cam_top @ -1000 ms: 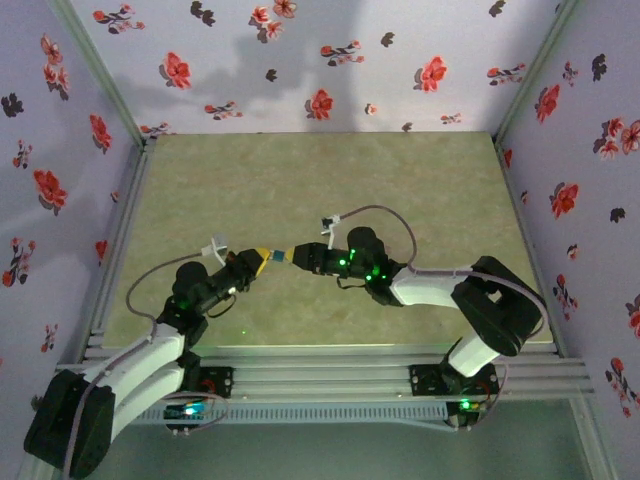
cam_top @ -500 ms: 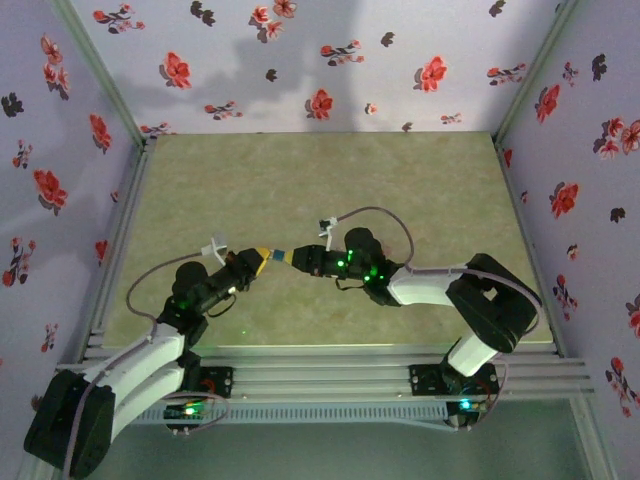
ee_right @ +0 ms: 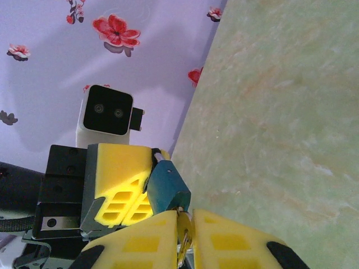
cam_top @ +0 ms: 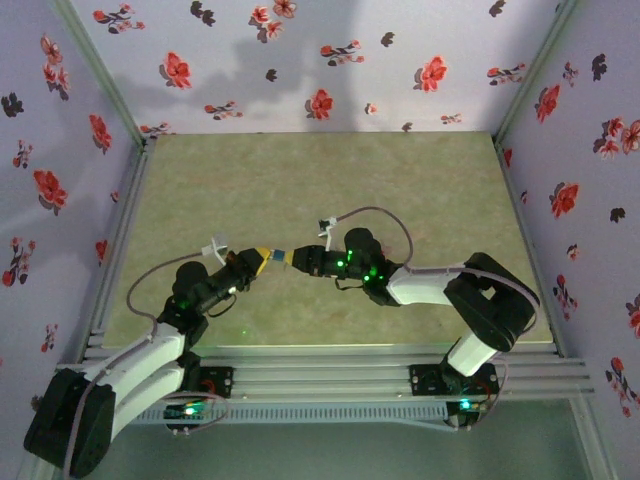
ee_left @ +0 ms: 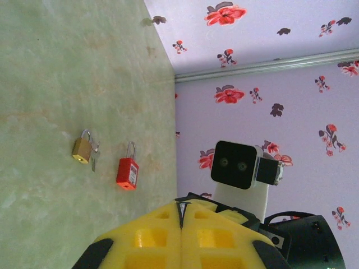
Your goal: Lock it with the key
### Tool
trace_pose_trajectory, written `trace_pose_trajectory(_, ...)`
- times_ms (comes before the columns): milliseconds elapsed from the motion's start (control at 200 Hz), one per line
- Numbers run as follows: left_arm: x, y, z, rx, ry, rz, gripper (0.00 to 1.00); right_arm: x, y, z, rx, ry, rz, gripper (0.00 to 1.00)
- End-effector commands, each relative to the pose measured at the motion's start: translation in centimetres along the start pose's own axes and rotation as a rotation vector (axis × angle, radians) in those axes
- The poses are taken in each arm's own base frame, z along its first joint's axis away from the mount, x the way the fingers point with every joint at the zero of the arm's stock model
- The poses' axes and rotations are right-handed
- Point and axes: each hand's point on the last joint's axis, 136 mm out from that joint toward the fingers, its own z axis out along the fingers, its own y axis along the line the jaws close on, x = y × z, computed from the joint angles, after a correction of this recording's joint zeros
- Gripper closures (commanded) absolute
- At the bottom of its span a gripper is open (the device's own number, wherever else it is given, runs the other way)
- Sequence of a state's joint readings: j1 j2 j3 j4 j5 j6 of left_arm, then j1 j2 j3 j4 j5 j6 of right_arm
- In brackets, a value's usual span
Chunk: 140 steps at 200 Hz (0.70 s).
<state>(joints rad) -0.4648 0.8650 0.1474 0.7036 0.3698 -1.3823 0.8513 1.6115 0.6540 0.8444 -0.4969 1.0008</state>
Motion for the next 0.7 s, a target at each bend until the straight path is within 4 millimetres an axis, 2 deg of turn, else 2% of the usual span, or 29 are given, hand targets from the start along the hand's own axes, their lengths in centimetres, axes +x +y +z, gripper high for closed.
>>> trace_pose_trajectory(0,-0.1,-0.8,0.0,0.036,-0.013,0.012,1.0,-0.6,1.8,0.3,-0.053,-0.016,-0.032,0.89)
trace_pose_trajectory(200,-0.2,-0.8,-0.1,0.038,-0.015,0.011,1.0,-0.6,1.5,0.2,-0.04,-0.02,-0.027,1.0)
trace_pose_trajectory(695,-0.6,-0.8,-0.2,0.037,-0.042,0.003,1.0,-0.6,2.0,-1.0,-0.018,-0.03,-0.054,1.0)
